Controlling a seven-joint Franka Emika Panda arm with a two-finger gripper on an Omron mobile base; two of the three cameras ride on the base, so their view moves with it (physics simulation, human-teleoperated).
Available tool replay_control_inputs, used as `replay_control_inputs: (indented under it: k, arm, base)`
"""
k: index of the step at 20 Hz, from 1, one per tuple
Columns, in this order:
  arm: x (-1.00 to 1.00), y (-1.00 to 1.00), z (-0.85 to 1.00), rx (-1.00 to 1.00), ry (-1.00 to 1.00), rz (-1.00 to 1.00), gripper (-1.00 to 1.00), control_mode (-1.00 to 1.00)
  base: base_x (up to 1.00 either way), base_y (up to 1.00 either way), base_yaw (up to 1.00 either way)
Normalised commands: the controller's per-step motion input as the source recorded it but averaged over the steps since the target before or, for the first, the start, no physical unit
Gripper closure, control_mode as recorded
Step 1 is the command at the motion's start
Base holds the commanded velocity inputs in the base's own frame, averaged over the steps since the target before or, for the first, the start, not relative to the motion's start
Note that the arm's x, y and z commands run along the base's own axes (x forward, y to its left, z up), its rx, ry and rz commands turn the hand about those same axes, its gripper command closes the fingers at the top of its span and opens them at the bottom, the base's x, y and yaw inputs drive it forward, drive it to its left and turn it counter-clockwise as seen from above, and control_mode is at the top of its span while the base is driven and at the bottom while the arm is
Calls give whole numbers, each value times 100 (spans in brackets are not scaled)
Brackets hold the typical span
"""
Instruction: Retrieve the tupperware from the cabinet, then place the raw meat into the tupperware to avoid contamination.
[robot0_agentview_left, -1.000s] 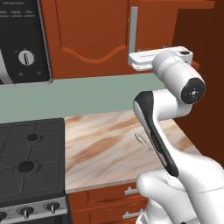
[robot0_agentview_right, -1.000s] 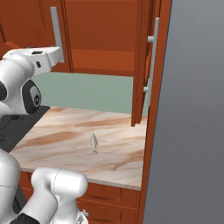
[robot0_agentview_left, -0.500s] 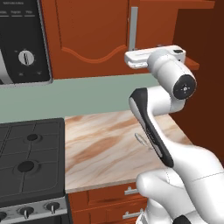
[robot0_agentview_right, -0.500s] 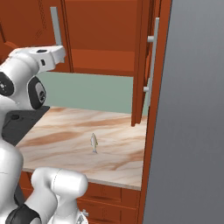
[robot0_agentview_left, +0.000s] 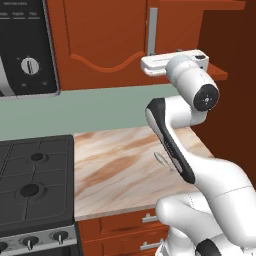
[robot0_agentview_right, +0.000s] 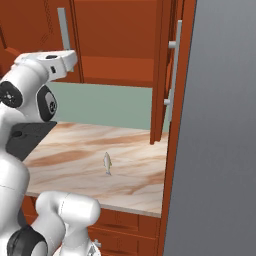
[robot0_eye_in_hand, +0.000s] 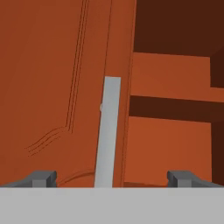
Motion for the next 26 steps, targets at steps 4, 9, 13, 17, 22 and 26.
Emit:
replay_control_inputs:
  k: [4, 9, 13, 17, 22, 26]
  arm:
    - [20, 0, 0, 0, -5, 0, -100, -100]
    - [25, 0, 0, 0, -4, 0, -100, -100]
    - [28, 0, 0, 0, 0, 0, -100, -100]
    - [32, 2, 0, 0, 0, 0, -100, -100]
    - [36, 4, 0, 0, 0, 0, -100, -100]
    - [37, 8, 0, 0, 0, 0, -100, -100]
  base:
    - [0, 0, 0]
    - [0, 0, 0]
    - [0, 0, 0]
    - [0, 0, 0]
    - [0, 0, 0]
    - [0, 0, 0]
